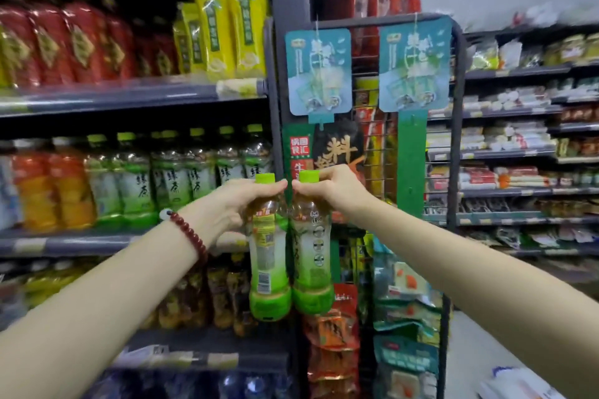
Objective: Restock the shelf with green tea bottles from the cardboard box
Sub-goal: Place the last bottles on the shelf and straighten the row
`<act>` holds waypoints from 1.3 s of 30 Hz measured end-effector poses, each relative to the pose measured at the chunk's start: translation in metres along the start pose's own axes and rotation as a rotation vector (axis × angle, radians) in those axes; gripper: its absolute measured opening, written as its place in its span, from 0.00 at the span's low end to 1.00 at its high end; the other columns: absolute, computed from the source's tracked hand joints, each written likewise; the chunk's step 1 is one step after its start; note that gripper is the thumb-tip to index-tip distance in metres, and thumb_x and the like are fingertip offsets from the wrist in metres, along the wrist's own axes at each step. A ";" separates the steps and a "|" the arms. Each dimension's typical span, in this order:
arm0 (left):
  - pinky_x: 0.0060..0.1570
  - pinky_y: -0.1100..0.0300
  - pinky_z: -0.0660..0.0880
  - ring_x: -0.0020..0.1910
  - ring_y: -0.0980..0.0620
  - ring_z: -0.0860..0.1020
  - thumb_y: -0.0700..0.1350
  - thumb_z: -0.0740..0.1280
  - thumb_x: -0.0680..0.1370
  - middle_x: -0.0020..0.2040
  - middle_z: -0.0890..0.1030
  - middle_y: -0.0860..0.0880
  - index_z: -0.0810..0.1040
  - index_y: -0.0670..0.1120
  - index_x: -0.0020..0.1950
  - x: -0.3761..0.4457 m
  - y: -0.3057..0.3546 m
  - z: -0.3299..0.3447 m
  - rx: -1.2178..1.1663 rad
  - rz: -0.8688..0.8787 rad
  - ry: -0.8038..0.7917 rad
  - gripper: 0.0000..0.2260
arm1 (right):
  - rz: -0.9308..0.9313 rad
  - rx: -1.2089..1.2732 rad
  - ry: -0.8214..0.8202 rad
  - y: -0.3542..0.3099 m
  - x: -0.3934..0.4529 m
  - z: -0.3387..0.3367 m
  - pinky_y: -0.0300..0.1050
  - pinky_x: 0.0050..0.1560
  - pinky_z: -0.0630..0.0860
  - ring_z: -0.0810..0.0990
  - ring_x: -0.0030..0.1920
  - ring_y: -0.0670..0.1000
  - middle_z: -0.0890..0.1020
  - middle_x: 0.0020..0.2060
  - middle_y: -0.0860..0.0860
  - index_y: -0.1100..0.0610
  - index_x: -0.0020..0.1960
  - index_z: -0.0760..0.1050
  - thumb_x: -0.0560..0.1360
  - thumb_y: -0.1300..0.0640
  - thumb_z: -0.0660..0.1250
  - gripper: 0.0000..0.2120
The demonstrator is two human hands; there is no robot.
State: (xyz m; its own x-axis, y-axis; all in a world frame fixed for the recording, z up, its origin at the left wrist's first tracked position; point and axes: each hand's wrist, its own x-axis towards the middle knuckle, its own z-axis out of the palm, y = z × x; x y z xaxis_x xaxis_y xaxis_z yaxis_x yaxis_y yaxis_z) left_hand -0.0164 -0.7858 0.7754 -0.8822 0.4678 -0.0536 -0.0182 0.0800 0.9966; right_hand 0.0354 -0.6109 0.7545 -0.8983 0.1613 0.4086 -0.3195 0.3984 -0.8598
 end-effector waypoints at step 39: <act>0.50 0.51 0.80 0.41 0.47 0.81 0.40 0.77 0.66 0.38 0.82 0.46 0.81 0.45 0.37 0.086 0.056 -0.249 -0.138 0.538 0.145 0.06 | -0.266 -0.119 0.426 -0.083 0.155 0.230 0.55 0.54 0.80 0.84 0.46 0.50 0.86 0.41 0.50 0.56 0.46 0.82 0.71 0.51 0.73 0.09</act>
State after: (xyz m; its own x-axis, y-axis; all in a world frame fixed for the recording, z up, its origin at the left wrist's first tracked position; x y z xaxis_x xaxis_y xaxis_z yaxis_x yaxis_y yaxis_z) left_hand -0.2106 -0.9598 0.8421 -0.8396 0.2843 0.4629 0.3988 -0.2561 0.8806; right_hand -0.1470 -0.8267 0.8193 -0.5800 0.3843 0.7183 -0.4612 0.5719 -0.6784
